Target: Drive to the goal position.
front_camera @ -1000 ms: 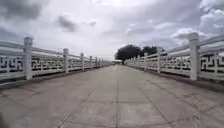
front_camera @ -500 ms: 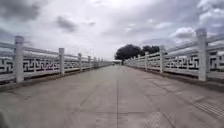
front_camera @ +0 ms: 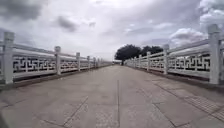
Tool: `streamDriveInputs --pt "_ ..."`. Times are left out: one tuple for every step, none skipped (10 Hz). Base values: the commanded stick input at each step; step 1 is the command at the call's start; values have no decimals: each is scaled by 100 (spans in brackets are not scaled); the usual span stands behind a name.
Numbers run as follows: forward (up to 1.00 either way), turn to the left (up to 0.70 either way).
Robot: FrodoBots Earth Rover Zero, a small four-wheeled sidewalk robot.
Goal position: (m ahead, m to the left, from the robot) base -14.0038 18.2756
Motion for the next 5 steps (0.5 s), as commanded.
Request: streamDriveInputs --pt "70 0" --pt "70 0" --pt "70 0" --pt "70 0" --pt "70 0"
